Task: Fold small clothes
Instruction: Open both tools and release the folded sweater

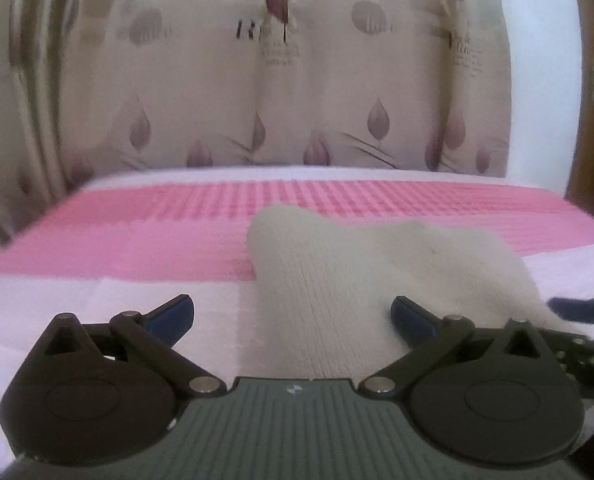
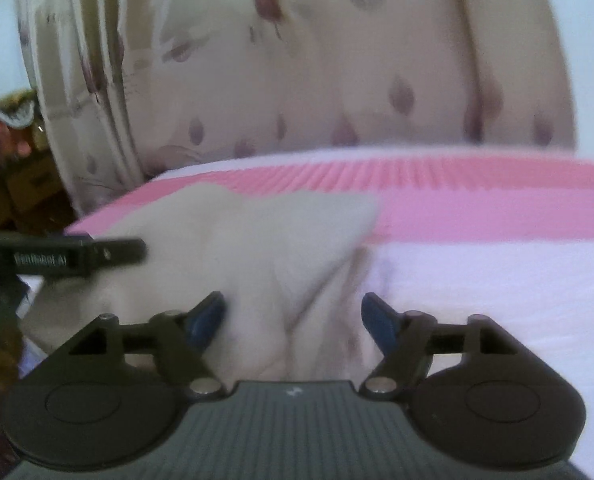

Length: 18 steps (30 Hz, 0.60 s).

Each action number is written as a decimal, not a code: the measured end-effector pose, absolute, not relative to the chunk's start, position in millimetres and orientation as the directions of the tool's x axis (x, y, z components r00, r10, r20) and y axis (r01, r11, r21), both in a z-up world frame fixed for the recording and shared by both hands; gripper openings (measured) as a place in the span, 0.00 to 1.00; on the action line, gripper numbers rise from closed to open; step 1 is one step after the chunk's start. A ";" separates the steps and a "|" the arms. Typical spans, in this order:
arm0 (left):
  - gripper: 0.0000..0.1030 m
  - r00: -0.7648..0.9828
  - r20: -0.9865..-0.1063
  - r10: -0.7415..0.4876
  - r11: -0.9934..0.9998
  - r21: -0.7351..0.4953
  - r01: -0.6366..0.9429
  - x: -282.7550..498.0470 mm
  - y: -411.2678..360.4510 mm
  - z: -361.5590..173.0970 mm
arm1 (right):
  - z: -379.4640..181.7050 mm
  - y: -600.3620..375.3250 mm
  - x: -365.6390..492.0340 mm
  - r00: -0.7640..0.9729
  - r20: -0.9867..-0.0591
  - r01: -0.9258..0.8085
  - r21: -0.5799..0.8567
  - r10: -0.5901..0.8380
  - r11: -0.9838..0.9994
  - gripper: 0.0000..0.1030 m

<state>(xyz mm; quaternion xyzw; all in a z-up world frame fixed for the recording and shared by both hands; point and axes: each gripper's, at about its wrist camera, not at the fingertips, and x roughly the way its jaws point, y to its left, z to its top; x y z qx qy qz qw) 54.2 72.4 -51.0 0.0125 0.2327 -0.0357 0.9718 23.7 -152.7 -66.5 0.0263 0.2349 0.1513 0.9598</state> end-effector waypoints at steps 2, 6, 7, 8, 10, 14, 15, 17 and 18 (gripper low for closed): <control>1.00 0.906 -0.422 -0.018 0.997 0.056 0.046 45.6 66.7 -45.7 | -62.2 -147.9 10.8 0.869 -0.425 -0.245 0.079 0.255 0.966 0.73; 1.00 0.935 -0.349 0.058 0.991 0.135 -0.011 26.3 56.3 -29.9 | -48.3 -141.3 -19.0 0.915 -0.356 -0.194 0.022 0.189 0.981 0.80; 1.00 0.943 -0.327 0.057 0.991 0.135 -0.013 20.5 55.5 -25.1 | -44.2 -139.8 -26.9 0.927 -0.331 -0.180 0.020 0.176 0.984 0.86; 1.00 0.950 -0.306 0.060 0.991 0.131 -0.021 15.2 55.0 -20.2 | -40.0 -138.4 -35.0 0.940 -0.302 -0.160 0.021 0.159 0.987 0.88; 1.00 0.955 -0.290 0.057 0.993 0.116 -0.024 7.6 54.7 -10.4 | -33.1 -134.1 -48.3 0.955 -0.266 -0.135 0.016 0.134 0.991 0.93; 1.00 0.945 -0.315 0.084 0.992 0.117 -0.049 2.5 53.6 5.5 | -22.9 -126.1 -69.7 0.975 -0.213 -0.067 -0.011 0.063 0.998 0.97; 1.00 0.941 -0.326 0.090 0.991 0.121 -0.053 1.9 53.2 8.9 | -21.0 -124.9 -72.8 0.977 -0.202 -0.065 -0.003 0.063 0.998 0.97; 1.00 0.939 -0.325 0.114 0.990 0.113 -0.081 -1.6 55.2 15.0 | -16.6 -122.7 -78.3 0.980 -0.186 -0.075 0.014 0.077 0.997 0.97; 1.00 0.942 -0.313 0.121 0.990 0.104 -0.092 -5.2 57.3 17.5 | -14.8 -122.0 -81.0 0.980 -0.180 -0.080 0.015 0.082 0.997 0.97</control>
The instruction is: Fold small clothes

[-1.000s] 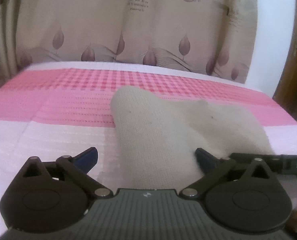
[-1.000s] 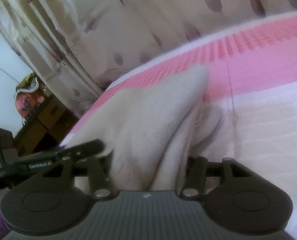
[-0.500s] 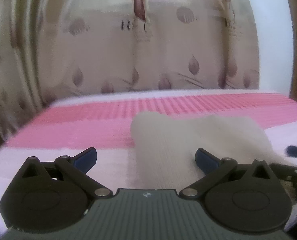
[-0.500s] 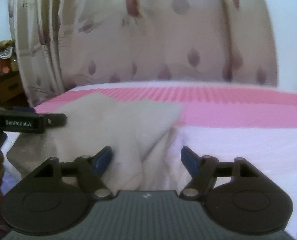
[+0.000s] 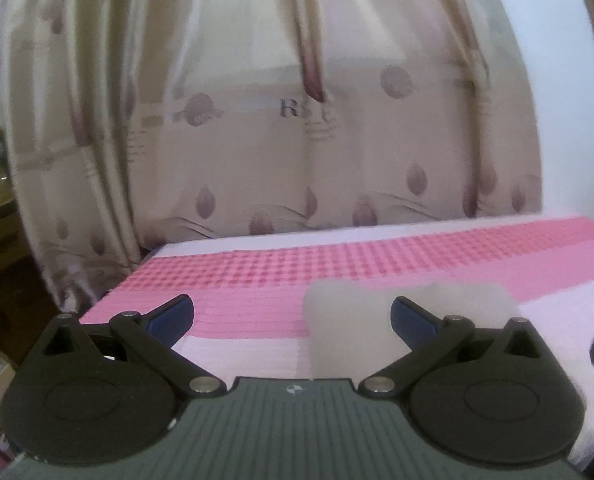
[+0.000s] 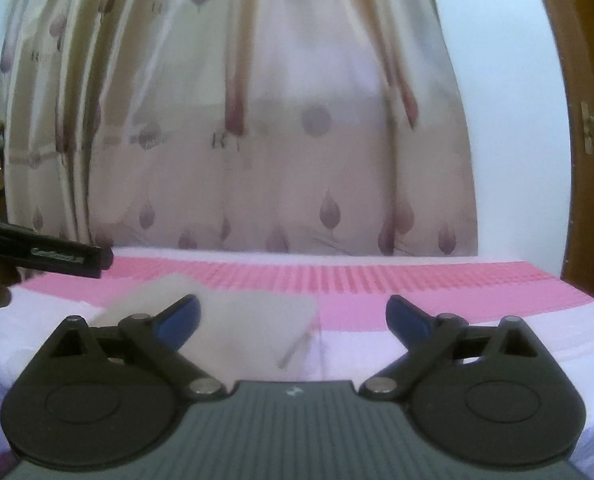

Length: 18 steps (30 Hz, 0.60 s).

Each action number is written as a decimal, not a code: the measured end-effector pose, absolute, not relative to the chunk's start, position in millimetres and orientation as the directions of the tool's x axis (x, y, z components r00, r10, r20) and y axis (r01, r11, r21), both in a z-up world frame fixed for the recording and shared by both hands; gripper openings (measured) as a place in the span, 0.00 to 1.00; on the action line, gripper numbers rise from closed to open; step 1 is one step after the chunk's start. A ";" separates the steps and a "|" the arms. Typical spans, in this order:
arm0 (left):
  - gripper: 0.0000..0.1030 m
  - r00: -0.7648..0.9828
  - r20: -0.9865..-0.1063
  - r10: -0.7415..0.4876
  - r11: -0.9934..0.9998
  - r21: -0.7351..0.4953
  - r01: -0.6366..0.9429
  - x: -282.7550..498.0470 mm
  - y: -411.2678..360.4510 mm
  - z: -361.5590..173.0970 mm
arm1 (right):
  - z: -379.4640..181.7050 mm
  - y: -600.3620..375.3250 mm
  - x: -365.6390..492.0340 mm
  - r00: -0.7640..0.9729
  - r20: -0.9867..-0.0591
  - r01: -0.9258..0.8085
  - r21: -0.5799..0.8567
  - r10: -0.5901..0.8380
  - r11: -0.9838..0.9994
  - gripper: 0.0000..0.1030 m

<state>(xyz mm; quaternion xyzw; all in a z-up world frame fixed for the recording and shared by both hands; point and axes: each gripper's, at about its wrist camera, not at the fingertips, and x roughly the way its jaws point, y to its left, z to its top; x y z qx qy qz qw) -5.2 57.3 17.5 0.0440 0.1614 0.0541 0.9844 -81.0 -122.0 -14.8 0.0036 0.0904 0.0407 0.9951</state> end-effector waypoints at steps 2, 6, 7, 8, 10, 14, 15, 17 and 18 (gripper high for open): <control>1.00 0.954 -0.276 0.118 0.992 0.074 -0.101 -13.3 61.8 23.5 | -10.8 -118.2 -85.0 0.983 -0.166 -0.085 -0.001 0.083 0.996 0.97; 1.00 0.972 -0.210 0.106 0.994 0.001 -0.108 -25.2 70.3 35.3 | -5.8 -115.6 -92.1 0.983 -0.156 -0.097 -0.020 0.093 0.995 0.98; 1.00 0.976 -0.192 0.102 0.994 -0.012 -0.106 -28.4 71.5 37.6 | -5.1 -115.4 -92.7 0.983 -0.155 -0.101 -0.019 0.097 0.995 0.98; 1.00 0.981 -0.169 0.097 0.994 -0.025 -0.103 -32.1 72.6 40.0 | -4.1 -115.1 -93.5 0.983 -0.154 -0.101 -0.019 0.097 0.995 0.98; 1.00 0.986 -0.133 0.103 0.993 -0.046 -0.110 -39.6 72.6 43.5 | -2.6 -115.8 -93.4 0.982 -0.156 -0.106 -0.018 0.101 0.994 0.98; 1.00 0.993 -0.084 0.078 0.996 -0.036 -0.081 -53.9 66.8 52.0 | -1.2 -114.1 -95.0 0.982 -0.155 -0.112 -0.022 0.107 0.994 0.98; 1.00 0.994 -0.100 0.050 0.998 -0.037 -0.054 -54.4 65.6 54.4 | -0.9 -113.6 -94.8 0.982 -0.157 -0.112 -0.023 0.107 0.993 0.98; 1.00 0.987 -0.158 -0.001 1.000 -0.029 -0.003 -52.4 61.8 58.6 | 0.1 -112.6 -95.2 0.981 -0.159 -0.113 -0.025 0.108 0.993 0.98; 1.00 0.984 -0.179 -0.017 1.000 -0.028 0.012 -52.1 59.9 58.9 | 0.5 -112.5 -95.8 0.982 -0.157 -0.113 -0.026 0.108 0.993 0.98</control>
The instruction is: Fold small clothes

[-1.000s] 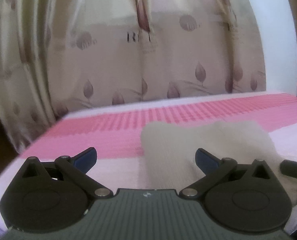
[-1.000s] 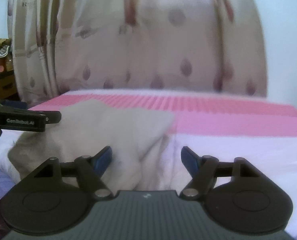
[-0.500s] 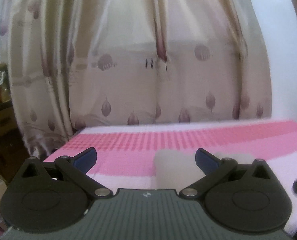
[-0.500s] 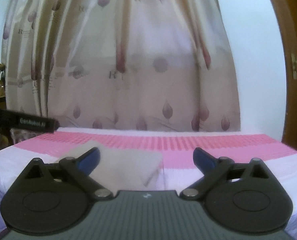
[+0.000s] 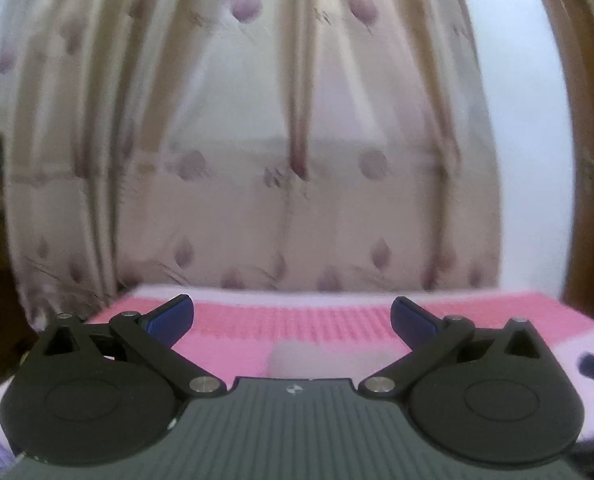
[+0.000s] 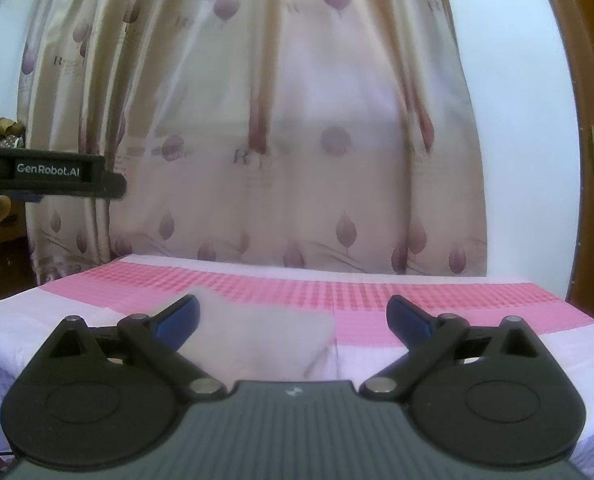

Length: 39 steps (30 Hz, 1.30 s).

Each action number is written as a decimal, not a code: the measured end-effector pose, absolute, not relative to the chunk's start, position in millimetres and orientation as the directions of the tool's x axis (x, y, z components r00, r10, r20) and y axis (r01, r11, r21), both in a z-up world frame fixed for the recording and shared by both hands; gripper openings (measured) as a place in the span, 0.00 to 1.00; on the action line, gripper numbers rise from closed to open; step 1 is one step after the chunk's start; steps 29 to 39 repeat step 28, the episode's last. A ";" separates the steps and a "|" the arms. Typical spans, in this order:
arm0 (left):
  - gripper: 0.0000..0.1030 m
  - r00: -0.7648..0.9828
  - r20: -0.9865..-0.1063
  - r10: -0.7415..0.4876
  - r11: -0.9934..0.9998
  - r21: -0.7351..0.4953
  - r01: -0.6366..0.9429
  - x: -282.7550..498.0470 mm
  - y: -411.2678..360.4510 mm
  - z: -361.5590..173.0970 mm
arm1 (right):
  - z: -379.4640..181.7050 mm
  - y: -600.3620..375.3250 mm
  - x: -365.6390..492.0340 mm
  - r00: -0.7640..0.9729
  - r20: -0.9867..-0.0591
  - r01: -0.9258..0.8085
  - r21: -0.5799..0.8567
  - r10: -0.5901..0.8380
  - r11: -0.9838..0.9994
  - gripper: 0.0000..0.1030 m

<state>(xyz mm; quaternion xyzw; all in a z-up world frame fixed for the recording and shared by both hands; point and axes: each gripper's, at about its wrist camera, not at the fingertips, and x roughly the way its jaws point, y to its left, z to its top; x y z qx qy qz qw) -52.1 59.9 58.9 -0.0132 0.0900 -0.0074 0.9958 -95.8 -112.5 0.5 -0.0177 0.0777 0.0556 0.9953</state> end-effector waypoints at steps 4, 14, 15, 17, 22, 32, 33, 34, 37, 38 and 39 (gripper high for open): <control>1.00 0.979 -0.197 -0.041 0.999 -0.025 0.037 -51.3 54.4 56.6 | 0.5 -113.1 -98.0 0.983 -0.153 -0.109 -0.035 0.103 0.993 0.98; 1.00 0.972 -0.229 -0.056 0.998 -0.043 0.048 -47.1 53.9 41.9 | -5.8 -114.3 -95.0 0.981 -0.182 -0.082 -0.048 0.072 0.995 0.98; 1.00 0.972 -0.231 -0.050 0.998 -0.040 0.042 -46.1 53.8 40.1 | -5.8 -114.6 -94.2 0.980 -0.185 -0.081 -0.046 0.071 0.996 0.98; 1.00 0.971 -0.236 -0.039 0.999 -0.028 0.034 -44.4 53.1 36.5 | -6.2 -115.4 -93.8 0.979 -0.190 -0.081 -0.041 0.072 0.996 0.98; 1.00 0.974 -0.227 -0.017 0.999 -0.030 0.010 -43.6 55.0 29.8 | -5.6 -116.5 -93.4 0.980 -0.189 -0.063 -0.046 0.053 0.997 0.98; 1.00 0.964 -0.267 -0.005 0.999 -0.034 -0.004 -38.9 56.4 21.2 | -4.9 -120.6 -85.2 0.974 -0.227 0.005 -0.034 -0.013 0.999 0.98; 1.00 0.964 -0.267 -0.005 0.999 -0.034 -0.004 -38.9 56.4 21.2 | -4.9 -120.6 -85.2 0.974 -0.227 0.005 -0.034 -0.013 0.999 0.98; 1.00 0.964 -0.267 -0.005 0.999 -0.034 -0.004 -38.9 56.4 21.2 | -4.9 -120.6 -85.2 0.974 -0.227 0.005 -0.034 -0.013 0.999 0.98; 1.00 0.964 -0.267 -0.005 0.999 -0.034 -0.004 -38.9 56.4 21.2 | -4.9 -120.6 -85.2 0.974 -0.227 0.005 -0.034 -0.013 0.999 0.98; 1.00 0.964 -0.267 -0.005 0.999 -0.034 -0.004 -38.9 56.4 21.2 | -4.9 -120.6 -85.2 0.974 -0.227 0.005 -0.034 -0.013 0.999 0.98; 1.00 0.964 -0.267 -0.005 0.999 -0.034 -0.004 -38.9 56.4 21.2 | -4.9 -120.6 -85.2 0.974 -0.227 0.005 -0.034 -0.013 0.999 0.98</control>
